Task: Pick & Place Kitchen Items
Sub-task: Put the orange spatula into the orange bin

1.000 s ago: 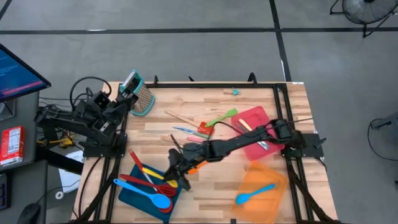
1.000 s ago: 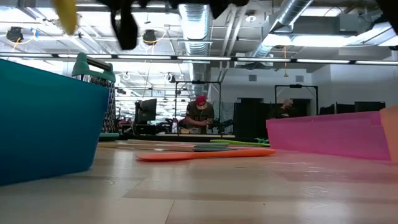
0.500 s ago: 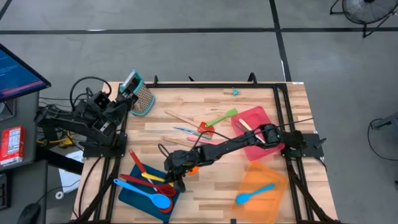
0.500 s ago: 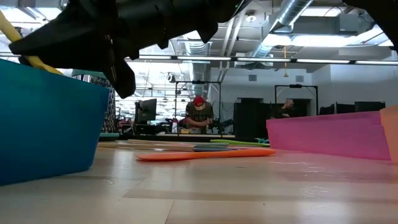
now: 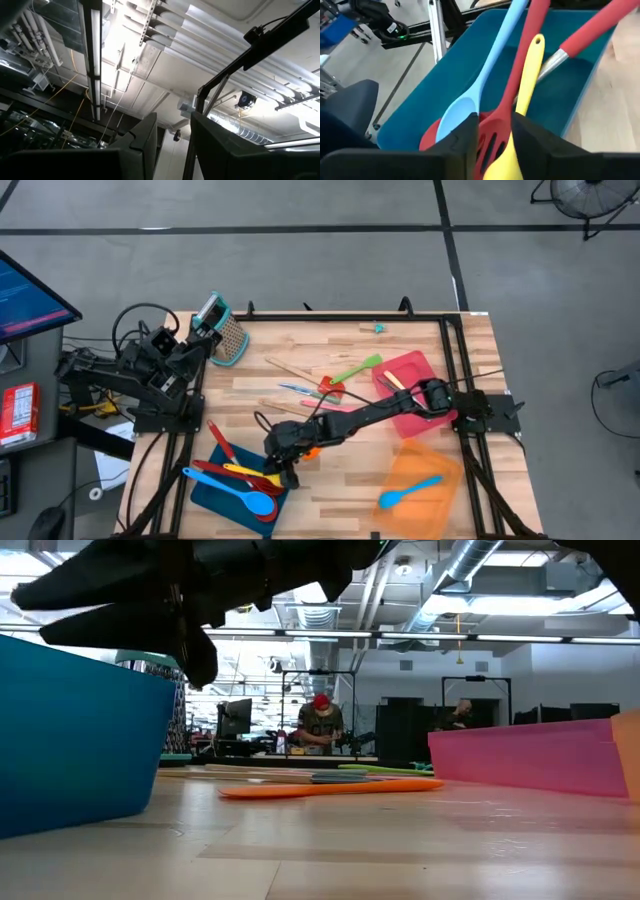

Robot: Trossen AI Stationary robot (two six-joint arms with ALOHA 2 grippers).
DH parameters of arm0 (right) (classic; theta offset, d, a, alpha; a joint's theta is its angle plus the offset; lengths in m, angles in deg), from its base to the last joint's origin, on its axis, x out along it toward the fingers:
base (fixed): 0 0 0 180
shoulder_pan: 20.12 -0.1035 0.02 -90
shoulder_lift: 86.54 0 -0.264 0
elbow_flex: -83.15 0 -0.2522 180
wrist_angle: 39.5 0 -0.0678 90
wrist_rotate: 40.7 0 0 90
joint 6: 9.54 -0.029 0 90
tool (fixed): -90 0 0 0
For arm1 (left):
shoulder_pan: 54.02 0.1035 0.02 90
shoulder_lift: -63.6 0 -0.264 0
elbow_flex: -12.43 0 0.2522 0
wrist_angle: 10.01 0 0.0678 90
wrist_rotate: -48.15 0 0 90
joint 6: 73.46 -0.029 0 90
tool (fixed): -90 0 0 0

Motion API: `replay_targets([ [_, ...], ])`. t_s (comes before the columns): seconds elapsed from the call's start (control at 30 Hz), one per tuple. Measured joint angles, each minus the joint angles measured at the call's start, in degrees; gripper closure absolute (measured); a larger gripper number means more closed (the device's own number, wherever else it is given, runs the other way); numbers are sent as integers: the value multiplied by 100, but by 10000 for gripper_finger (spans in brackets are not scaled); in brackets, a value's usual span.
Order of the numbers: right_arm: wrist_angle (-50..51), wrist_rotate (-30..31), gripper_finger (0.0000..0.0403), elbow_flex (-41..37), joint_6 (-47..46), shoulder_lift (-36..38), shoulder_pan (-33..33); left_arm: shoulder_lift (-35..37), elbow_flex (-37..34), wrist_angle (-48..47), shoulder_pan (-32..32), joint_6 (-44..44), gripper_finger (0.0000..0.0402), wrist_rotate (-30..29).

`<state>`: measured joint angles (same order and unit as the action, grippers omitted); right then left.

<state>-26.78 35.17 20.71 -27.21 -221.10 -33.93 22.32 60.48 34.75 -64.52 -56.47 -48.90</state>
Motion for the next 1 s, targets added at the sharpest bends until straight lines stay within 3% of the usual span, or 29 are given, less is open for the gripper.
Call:
replay_targets([
  [0.13, 149, -347, 245, 135, 26, 221, 63, 0, 0, 0, 1, 0, 298, -2],
  [0.27, 844, -785, 211, 277, 131, 978, 158, 0, 0, 2, 0, 0, 298, -4],
  [0.43, 2633, -989, 196, 260, 476, 2225, 207, -2, 0, -217, 0, -19, 298, -7],
  [0.57, 3923, -845, 199, 270, 476, 3443, 20, -19, -2, -1265, 0, -247, 298, -58],
  [0.67, 4628, -119, 207, 267, 318, 4233, -287, -231, -2, -2271, 1, -301, 298, -199],
  [0.77, 5049, 1072, 216, 261, 125, 4923, -738, -749, -2, -2982, 2, -302, 298, -261],
  [1.0, 5579, 3511, 231, 261, -704, 5876, -1975, -2715, -7, -3158, -155, -288, 297, -260],
])
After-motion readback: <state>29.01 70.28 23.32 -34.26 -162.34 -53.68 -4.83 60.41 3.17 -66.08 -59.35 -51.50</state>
